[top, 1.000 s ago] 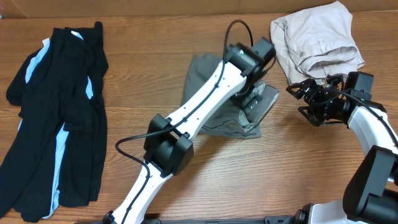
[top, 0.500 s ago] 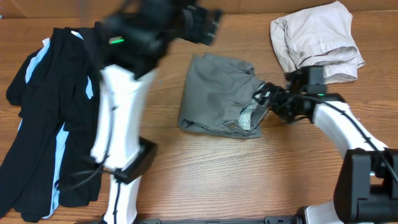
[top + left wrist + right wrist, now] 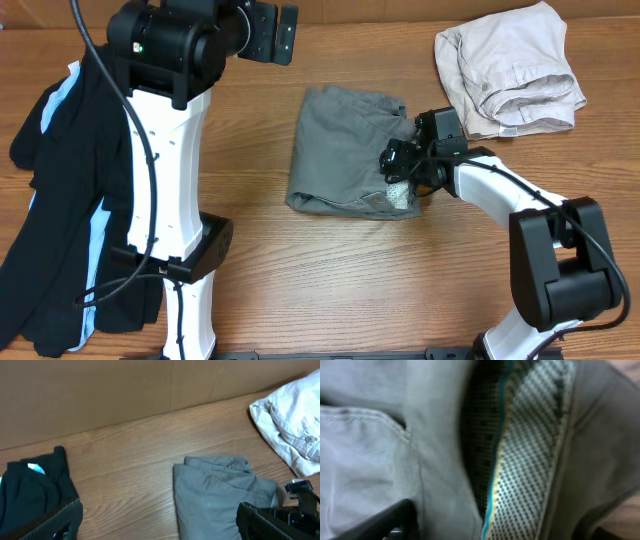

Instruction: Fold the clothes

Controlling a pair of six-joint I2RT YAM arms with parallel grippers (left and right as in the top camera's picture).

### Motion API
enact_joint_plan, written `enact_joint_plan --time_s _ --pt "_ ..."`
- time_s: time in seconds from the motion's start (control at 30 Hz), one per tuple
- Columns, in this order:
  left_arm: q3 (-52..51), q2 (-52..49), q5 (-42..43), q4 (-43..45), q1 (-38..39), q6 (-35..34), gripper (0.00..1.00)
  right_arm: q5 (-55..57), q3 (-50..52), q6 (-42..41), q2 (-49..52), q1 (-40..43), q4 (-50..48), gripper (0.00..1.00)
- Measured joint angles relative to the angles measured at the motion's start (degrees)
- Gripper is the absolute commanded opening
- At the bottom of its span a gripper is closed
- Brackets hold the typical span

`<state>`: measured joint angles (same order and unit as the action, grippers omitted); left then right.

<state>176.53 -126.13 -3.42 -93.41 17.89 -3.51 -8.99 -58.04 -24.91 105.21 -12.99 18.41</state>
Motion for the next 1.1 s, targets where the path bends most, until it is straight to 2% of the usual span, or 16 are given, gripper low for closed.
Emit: enact_joint_plan --time_s 0.2,0.27,0.37,0.43,0.6,0.9,1.1 --pt "-1.97 0.0 0.0 0.17 0.0 -0.02 1.0 6.82 -0.87 -0.04 1.4 -3.15 0.63 0.53" --pt "-3.08 0.0 0.0 0.24 0.0 -0.02 1.0 9.57 -1.57 0.28 2.14 -4.68 1.16 0.4" --pt "-5.53 0.0 0.0 0.39 0.02 0.0 1.0 12.5 -2.32 0.39 3.17 -6.62 1.51 0.13" --pt "-7.08 0.0 -0.02 0.39 0.0 0.0 1.0 13.22 -2.69 -0.26 3.34 -7.32 1.66 0.04" --pt "-10.93 0.0 -0.02 1.33 0.0 -0.02 1.0 12.76 -4.7 -2.03 3.61 -7.21 5.16 0.04" --pt "-14.95 -0.07 -0.33 3.93 -0.02 0.0 1.0 3.61 -13.51 -2.97 3.19 -3.23 21.03 0.04" --pt "-14.95 -0.07 -0.7 4.24 -0.74 0.0 1.0 -4.94 -19.78 -3.45 -2.23 1.27 21.62 0.04"
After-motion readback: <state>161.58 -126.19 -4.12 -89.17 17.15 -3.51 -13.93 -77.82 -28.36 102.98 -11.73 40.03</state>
